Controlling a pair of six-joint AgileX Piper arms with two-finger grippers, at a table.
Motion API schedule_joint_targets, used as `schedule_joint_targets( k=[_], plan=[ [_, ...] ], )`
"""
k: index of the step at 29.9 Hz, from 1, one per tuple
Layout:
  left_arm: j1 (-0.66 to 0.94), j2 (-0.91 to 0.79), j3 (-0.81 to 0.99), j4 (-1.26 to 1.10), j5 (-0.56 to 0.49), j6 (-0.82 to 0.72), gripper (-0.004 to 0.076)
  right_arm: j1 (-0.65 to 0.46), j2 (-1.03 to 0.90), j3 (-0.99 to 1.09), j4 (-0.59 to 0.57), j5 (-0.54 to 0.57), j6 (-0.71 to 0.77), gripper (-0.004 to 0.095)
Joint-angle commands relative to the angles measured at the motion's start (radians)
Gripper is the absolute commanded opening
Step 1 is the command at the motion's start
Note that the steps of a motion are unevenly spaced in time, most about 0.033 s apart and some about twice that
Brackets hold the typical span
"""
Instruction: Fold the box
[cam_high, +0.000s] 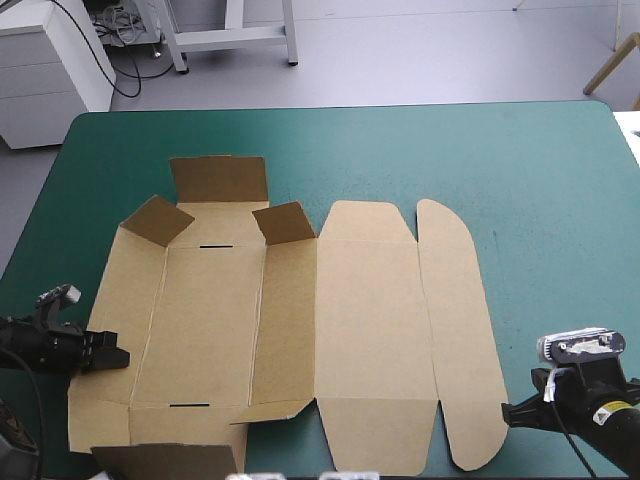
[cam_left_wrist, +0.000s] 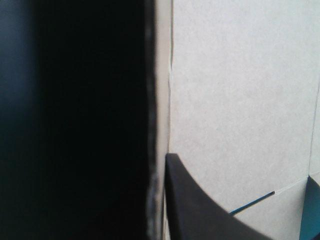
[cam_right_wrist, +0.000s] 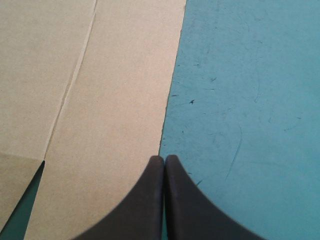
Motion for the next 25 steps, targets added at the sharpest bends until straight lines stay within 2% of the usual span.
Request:
schedule_joint_targets(
  k=[1, 7, 15, 21, 25],
  plan=[
    [-0.007, -0.020, -0.014, -0.015, 0.086, -0.012, 0.0002, 0.003, 0.008, -0.025, 0.010, -0.047, -0.007, -0.0019],
    [-0.027, -0.020, -0.019, -0.023, 0.086, -0.012, 0.0002, 0.003, 0.008, -0.025, 0.010, -0.047, -0.007, -0.0019],
    [-0.246, -0.061, -0.168, 0.022, 0.081, -0.080, -0.0010, 0.003, 0.008, -0.025, 0.010, -0.047, -0.007, -0.0019],
    [-0.458, -0.061, -0.388, 0.056, -0.005, -0.166, -0.0010, 0.003, 0.008, -0.025, 0.010, -0.047, -0.007, -0.0019],
    [-0.647, -0.050, -0.553, 0.216, -0.098, -0.253, -0.0010, 0.003, 0.008, -0.025, 0.010, -0.047, -0.007, -0.0019]
  ],
)
